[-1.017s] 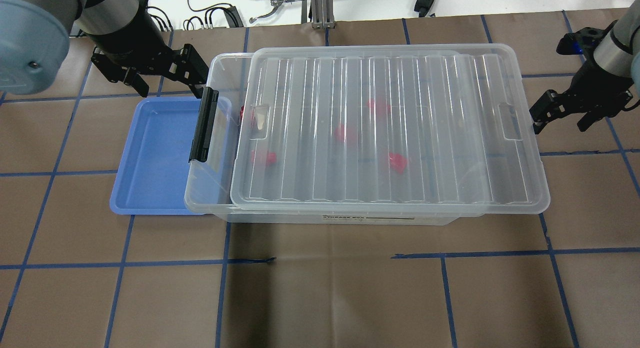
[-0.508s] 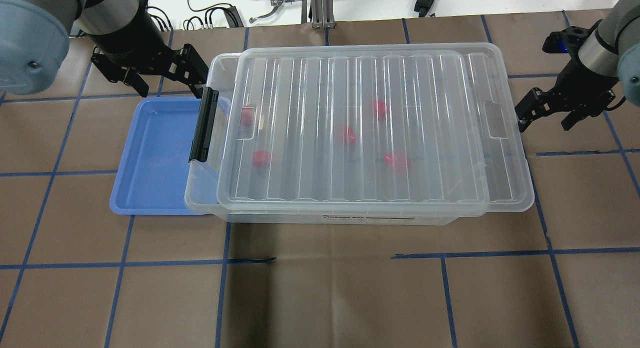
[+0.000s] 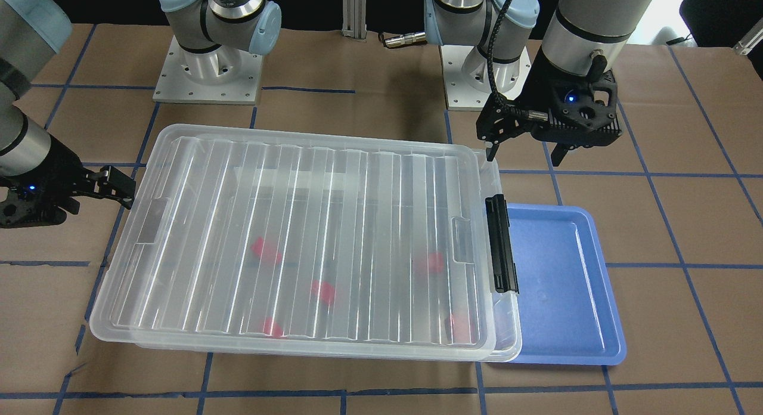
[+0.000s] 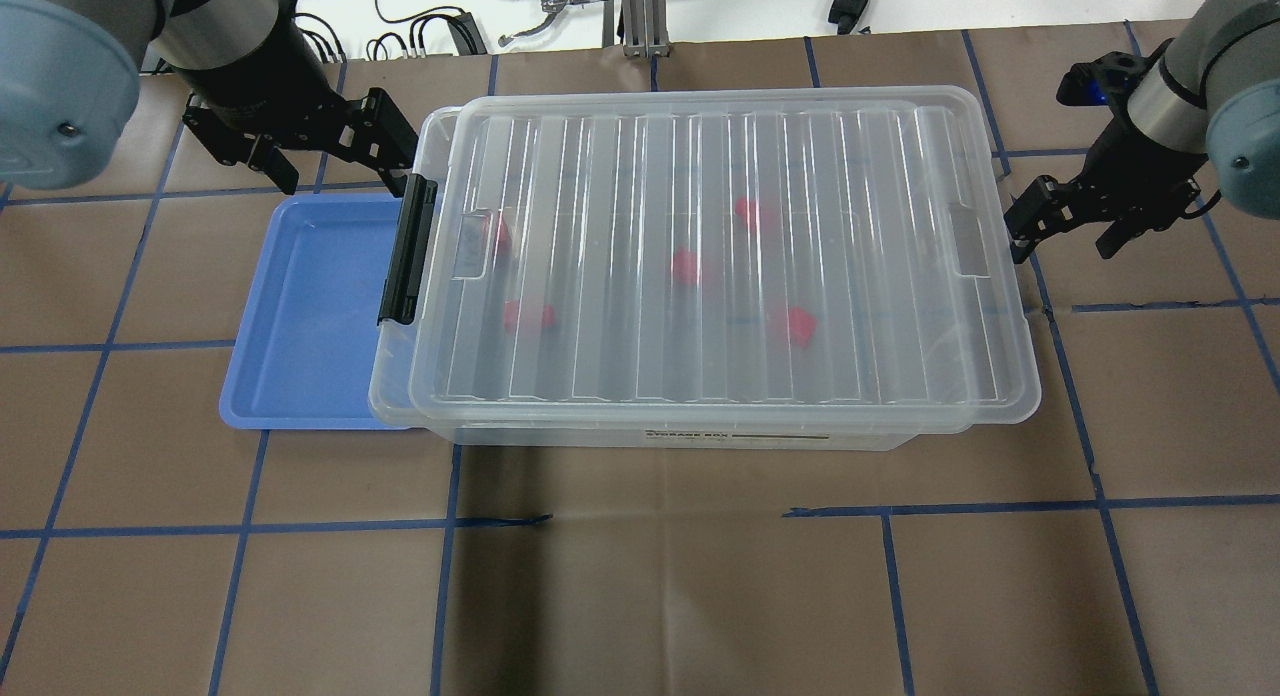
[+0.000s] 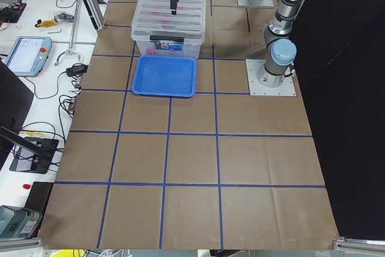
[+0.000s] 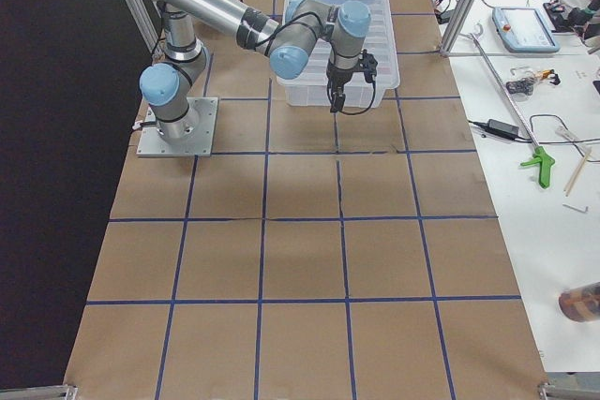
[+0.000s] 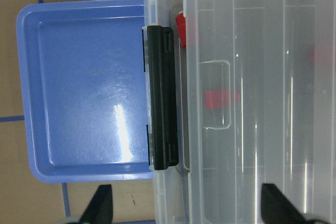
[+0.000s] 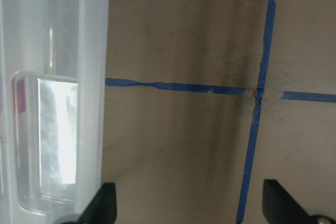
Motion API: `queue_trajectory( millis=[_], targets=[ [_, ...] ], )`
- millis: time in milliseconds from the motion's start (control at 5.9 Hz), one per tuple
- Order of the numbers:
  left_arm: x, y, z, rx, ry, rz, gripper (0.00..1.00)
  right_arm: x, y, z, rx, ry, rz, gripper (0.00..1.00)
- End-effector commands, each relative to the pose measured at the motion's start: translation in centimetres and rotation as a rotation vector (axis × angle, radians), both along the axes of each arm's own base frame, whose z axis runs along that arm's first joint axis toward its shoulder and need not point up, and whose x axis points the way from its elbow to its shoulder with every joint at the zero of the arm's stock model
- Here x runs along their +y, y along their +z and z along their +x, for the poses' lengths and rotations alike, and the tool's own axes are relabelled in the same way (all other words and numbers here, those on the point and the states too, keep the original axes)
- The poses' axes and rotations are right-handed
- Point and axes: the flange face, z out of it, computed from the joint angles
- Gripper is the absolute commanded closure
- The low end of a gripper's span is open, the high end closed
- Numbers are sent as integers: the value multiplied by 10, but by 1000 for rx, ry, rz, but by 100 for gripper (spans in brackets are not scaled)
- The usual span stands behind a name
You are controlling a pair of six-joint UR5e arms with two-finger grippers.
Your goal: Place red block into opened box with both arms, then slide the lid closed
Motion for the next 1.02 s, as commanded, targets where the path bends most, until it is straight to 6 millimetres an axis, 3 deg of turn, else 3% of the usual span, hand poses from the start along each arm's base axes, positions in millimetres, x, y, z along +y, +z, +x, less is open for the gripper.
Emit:
queue_trajectory(
  millis=[0,339,508,678,847],
  targets=[
    [0,0,0,0,0,0,2,0,-3,13,-40,6,-6,0],
    [0,0,0,0,0,0,2,-3,3,16,-38,-3,-19,0],
    [-1,-1,0,0,0,0,2,-8,27,15,-15,-3,-62,0],
    [-1,0,0,0,0,-2,2,-10,63,18,2,6,-106,0],
    [-1,0,0,0,0,-2,2,-5,92,37,5,-3,-103,0]
  ],
)
